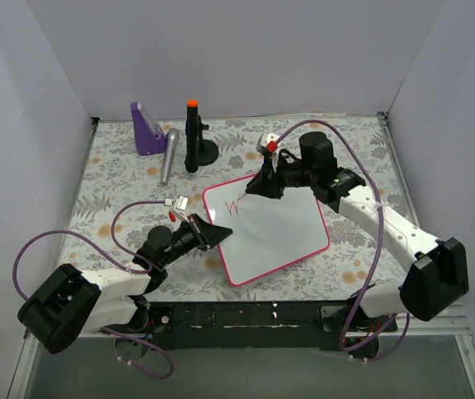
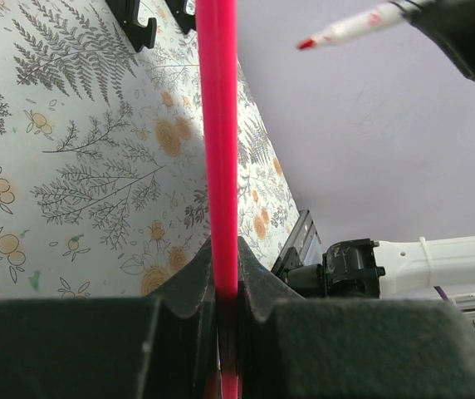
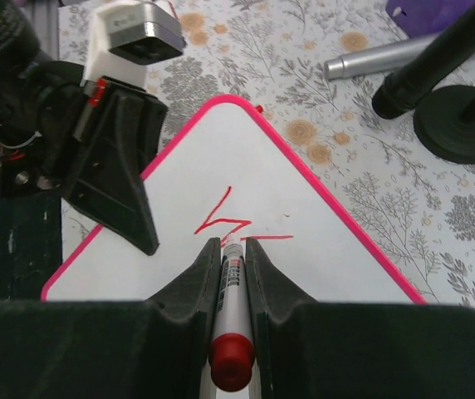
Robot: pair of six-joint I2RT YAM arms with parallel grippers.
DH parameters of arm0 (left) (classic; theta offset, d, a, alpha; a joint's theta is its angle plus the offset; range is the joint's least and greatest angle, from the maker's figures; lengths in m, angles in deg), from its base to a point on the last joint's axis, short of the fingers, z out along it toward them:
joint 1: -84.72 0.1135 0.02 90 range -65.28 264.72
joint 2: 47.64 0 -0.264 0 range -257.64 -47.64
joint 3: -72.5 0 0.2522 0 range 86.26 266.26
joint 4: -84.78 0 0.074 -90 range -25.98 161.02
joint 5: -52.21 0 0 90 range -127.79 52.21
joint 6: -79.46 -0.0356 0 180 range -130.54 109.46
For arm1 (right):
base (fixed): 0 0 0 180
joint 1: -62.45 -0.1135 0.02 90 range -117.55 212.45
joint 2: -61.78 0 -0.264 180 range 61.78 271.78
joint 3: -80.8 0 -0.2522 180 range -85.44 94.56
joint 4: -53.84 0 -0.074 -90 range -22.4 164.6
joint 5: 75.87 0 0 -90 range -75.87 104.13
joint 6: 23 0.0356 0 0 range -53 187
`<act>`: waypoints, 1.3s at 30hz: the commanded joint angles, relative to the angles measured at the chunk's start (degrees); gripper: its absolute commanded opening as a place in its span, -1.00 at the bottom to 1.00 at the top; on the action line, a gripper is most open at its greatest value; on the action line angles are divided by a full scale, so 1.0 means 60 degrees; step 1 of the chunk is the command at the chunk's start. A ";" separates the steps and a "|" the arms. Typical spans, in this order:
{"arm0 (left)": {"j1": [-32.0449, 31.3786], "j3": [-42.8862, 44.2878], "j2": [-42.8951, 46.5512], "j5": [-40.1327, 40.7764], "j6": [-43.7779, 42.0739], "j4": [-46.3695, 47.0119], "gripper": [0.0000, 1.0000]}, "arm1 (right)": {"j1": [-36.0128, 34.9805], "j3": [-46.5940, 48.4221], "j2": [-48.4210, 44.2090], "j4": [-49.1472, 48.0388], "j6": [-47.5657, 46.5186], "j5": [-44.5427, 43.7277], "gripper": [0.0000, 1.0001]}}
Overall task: Write a sentence on the whiteboard
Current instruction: Write on the whiteboard with the whiteboard marker without the cap.
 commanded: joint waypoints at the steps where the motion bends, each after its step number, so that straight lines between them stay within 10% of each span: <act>1: -0.0042 0.0097 0.0175 -0.0107 -0.0160 0.1280 -1.00 | -0.0024 0.0031 -0.0785 0.0465 -0.0564 0.1106 -0.97; 39: -0.0042 -0.0123 0.0468 -0.0063 -0.0307 0.1206 -1.00 | 0.0152 -0.1098 -0.1210 0.0348 -0.1019 0.1151 -0.97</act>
